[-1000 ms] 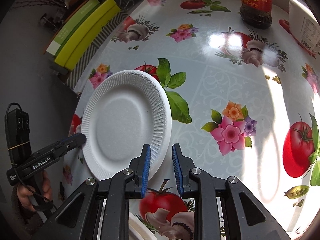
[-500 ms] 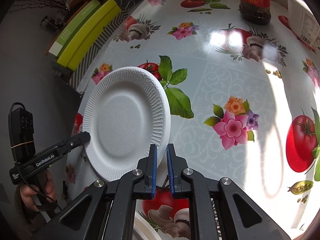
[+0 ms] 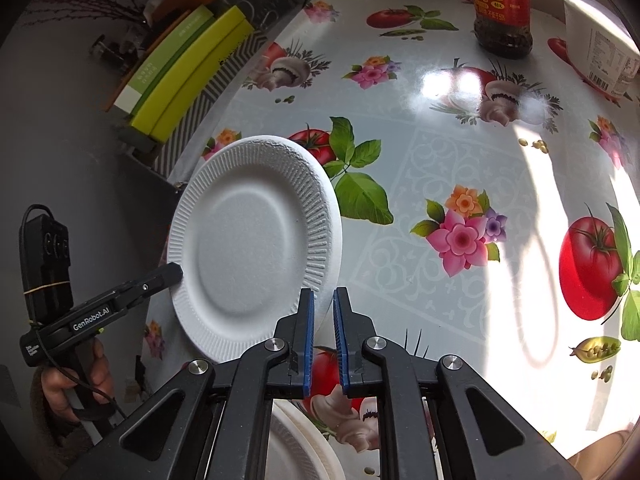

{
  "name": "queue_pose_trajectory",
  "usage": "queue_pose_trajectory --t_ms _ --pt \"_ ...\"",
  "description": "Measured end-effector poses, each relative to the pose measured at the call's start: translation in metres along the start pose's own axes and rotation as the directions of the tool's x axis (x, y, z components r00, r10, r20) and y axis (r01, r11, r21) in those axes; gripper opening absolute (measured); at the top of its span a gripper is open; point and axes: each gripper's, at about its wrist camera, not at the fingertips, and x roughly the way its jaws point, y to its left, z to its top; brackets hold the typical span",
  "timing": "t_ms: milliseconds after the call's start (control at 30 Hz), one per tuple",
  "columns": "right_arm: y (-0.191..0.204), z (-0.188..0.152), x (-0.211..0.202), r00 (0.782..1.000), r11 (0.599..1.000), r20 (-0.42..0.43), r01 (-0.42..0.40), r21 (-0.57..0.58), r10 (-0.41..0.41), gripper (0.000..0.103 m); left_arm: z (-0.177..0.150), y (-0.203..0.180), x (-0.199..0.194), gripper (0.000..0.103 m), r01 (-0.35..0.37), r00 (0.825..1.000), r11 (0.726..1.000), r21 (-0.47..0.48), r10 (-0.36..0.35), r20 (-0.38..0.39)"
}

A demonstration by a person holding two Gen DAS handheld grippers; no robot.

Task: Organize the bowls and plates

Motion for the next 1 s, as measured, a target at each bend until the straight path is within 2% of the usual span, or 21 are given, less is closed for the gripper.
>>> queue_pose_trajectory --t_ms 1000 --pt "0.015 -0.073 -0.051 0.998 1.000 0.062 0.001 0.002 -0.001 0.011 -0.060 -0.024 -0.047 0.020 0.027 0.999 0.997 0.066 -0.029 0.030"
